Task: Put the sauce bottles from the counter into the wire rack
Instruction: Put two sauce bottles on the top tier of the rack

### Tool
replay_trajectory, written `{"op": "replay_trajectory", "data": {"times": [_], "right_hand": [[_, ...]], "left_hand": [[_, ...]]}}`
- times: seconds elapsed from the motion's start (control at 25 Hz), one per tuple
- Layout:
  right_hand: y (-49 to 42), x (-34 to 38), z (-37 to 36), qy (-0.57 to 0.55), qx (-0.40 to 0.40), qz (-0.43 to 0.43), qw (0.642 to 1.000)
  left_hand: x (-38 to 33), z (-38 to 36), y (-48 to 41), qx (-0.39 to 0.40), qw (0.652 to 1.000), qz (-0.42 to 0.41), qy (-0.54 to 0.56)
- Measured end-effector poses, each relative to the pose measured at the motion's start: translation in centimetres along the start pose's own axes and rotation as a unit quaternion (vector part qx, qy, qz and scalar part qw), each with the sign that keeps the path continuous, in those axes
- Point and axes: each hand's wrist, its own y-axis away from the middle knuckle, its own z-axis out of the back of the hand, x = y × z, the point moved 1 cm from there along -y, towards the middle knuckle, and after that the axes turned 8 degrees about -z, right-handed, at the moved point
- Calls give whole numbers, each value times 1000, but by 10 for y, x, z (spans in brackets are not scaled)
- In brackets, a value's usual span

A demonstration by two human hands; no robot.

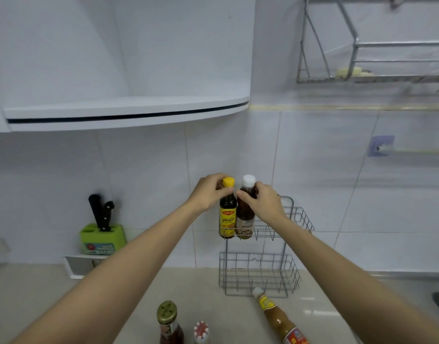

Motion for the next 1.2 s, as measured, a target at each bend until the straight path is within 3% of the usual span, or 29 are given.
{"op": "replay_trajectory", "data": {"times": [0.16, 0.28, 0.56, 0.64, 0.72, 0.84, 0.92, 1.04, 1.12, 1.2], "right_hand": [[6, -13, 3, -46, 111, 10, 993], [7, -14, 4, -15, 103, 16, 994], [3, -16, 4, -57, 134, -26, 989], [6, -18, 6, -72, 143, -29, 987], [14, -25, 13, -70, 97, -15, 993], [44, -61, 28, -38, -50, 78, 995], [71, -104, 29, 24, -58, 97, 993], [115, -174, 11, 108, 76, 14, 991], [133, -211, -10, 184, 211, -55, 959], [141, -233, -33, 235, 287, -107, 922]], "left_hand": [[2, -4, 6, -3, 1000, 17, -6], [-1, -2, 4, 7, 1000, 21, -9], [6, -6, 6, -7, 999, 39, -1], [14, -9, 9, 25, 997, 73, 27], [27, -16, 20, 97, 987, 128, 23], [49, -31, 41, 172, 963, 206, -17], [56, -39, 47, 190, 956, 223, 6], [55, -50, 45, 191, 961, 186, 75], [52, -59, 43, 179, 963, 150, 134], [50, -63, 42, 161, 965, 126, 164]]}}
